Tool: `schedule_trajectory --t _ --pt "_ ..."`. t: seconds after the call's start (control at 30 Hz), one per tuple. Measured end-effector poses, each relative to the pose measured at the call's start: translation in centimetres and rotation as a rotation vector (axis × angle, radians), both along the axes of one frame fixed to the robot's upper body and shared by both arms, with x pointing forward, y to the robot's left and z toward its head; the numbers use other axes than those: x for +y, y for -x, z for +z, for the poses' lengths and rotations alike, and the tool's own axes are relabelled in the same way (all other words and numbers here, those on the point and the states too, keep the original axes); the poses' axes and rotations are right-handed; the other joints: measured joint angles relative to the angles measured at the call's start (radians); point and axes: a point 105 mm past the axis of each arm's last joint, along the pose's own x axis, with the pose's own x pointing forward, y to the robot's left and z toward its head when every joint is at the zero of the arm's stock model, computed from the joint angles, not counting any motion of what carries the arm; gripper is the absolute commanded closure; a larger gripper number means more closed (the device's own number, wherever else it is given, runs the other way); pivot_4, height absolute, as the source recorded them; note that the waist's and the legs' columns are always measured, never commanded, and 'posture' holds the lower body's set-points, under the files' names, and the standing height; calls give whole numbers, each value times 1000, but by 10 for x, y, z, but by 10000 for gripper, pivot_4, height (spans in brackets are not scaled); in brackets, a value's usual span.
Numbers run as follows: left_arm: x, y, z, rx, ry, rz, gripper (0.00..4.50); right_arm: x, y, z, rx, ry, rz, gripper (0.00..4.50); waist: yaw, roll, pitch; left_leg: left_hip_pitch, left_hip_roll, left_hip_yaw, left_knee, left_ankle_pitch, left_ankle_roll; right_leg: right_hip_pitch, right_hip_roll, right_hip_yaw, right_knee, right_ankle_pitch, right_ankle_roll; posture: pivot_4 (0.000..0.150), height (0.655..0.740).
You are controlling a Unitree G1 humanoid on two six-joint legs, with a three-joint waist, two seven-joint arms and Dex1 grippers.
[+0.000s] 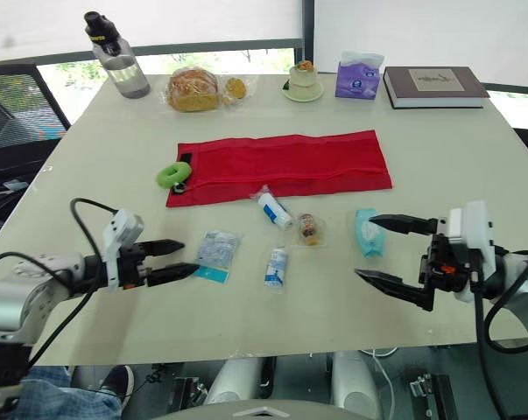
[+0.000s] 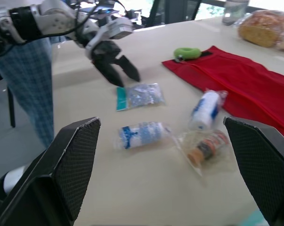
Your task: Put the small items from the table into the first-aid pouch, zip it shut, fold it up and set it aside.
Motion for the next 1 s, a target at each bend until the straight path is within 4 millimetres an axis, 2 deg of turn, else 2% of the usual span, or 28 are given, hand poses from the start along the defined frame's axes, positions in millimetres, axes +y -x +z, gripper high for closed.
schedule_trajectory --t 0.4,0.57,0.63,0.7,0.77,0.93,0.97,1.0 --pt "-22 2 4 160 124 -44 0 16 0 15 -90 -7 38 340 5 0 0 0 0 0 2 0 0 1 0 0 0 1 -1 1500 7332" --pt "-31 3 2 195 165 -56 0 19 -7 11 -123 19 -8 340 6 0 0 0 -1 0 2 0 1 1 -1 0 0 1 -2 1500 7332" --pt "-33 2 2 198 174 -58 5391 20 -9 11 -133 26 -11 0 6 0 0 0 -1 0 2 0 1 1 -1 0 0 1 -2 1500 7332" --pt "-35 2 0 212 172 -56 12639 20 -9 11 -140 31 -15 0 4 0 0 0 -1 0 2 0 1 1 -1 0 0 1 -2 1500 7332" --pt "-39 4 -5 238 184 -62 23691 20 -10 11 -141 35 -18 0 4 0 0 0 -1 0 2 0 1 1 -1 0 0 2 -3 1500 7332" --pt "-43 8 -12 285 195 -68 41821 20 -10 11 -143 37 -23 0 3 -1 0 -1 0 -1 2 0 1 1 0 -1 0 2 -4 1500 7332" --pt "-44 8 -12 285 201 -71 44891 20 -11 11 -142 39 -23 0 3 -1 0 -1 0 -1 2 0 1 1 0 -1 0 2 -4 1500 7332" --pt "-44 8 -12 285 201 -71 44891 20 -11 10 -140 40 -22 0 3 -1 0 0 0 -1 2 0 1 1 0 -1 0 2 -4 1500 7332"
